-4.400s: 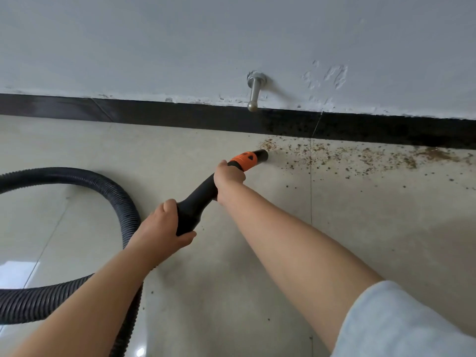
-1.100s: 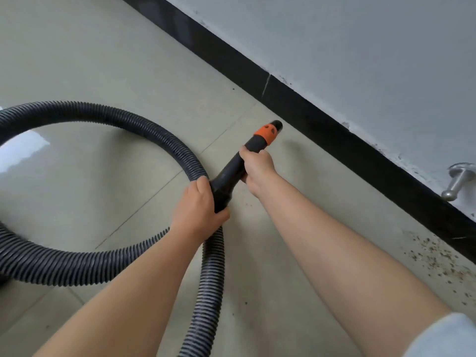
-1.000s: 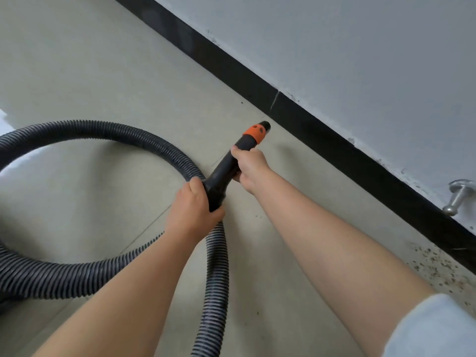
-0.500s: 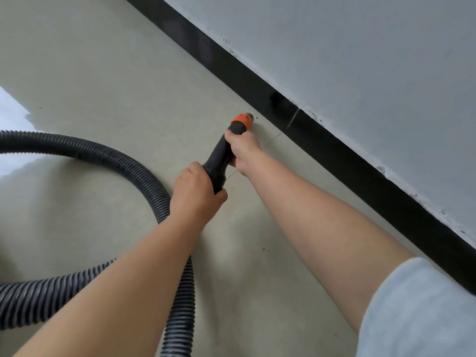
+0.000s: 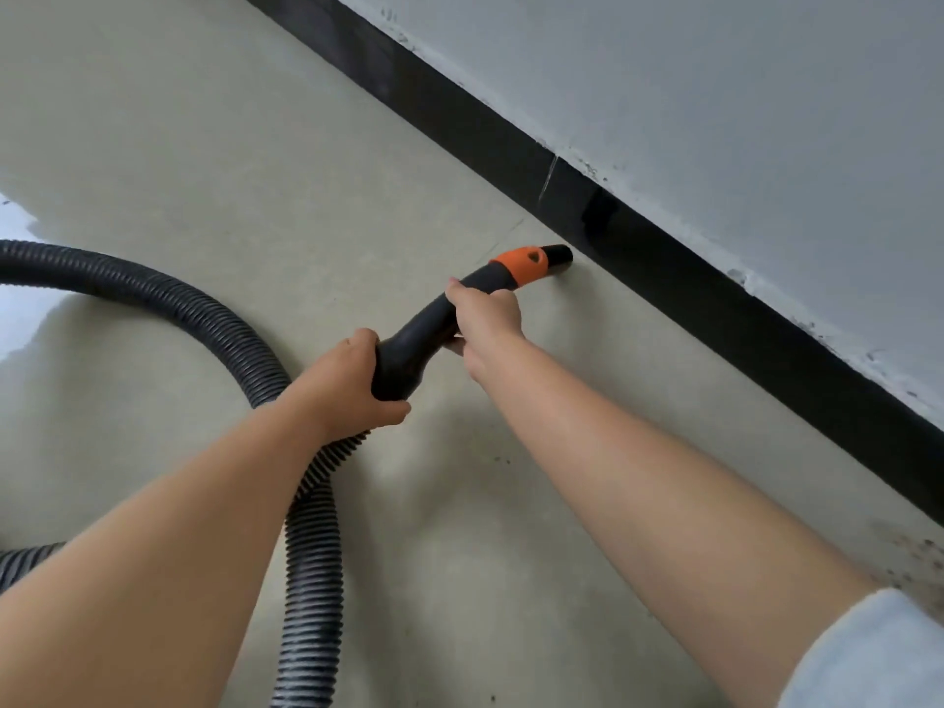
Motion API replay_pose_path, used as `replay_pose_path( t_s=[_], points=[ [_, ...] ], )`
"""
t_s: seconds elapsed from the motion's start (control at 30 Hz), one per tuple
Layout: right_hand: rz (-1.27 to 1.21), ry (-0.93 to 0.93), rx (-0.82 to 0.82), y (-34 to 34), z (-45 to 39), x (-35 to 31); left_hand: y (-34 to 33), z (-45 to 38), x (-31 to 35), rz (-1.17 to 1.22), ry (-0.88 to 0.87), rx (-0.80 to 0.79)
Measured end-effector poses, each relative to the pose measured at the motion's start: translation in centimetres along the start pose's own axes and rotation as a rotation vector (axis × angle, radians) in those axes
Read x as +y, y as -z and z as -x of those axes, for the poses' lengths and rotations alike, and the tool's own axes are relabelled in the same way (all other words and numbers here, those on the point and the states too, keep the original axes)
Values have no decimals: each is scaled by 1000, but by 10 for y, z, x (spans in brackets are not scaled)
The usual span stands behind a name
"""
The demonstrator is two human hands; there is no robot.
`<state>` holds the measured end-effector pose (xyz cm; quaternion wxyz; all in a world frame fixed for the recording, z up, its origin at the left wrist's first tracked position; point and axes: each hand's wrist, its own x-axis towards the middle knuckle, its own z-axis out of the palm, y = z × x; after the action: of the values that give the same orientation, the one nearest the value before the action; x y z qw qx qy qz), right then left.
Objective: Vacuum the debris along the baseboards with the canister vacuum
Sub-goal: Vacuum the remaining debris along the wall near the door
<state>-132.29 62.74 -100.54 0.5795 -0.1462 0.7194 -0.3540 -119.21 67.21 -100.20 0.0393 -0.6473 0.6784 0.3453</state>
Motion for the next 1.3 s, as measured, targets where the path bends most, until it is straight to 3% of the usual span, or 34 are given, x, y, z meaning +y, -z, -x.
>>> replay_pose_path(
  t_s=[0.23,0.5,0.63,0.93,1.3],
  points=[
    [-313,-60,100,30,35,46,-1,18,5,-199,-98,-135],
    [-415,-176,31,35,90,55,10,62,-1,-387,-128,-101],
    [-442,-142,41,52,96,52,8,67,16,-422,-159,-87],
    [-554,-115,132,181,110,108,-76,103,104,-509,-320,-182],
    [-477,-227,221,302,123,118,-149,146,198,-507,-303,-204]
  ],
)
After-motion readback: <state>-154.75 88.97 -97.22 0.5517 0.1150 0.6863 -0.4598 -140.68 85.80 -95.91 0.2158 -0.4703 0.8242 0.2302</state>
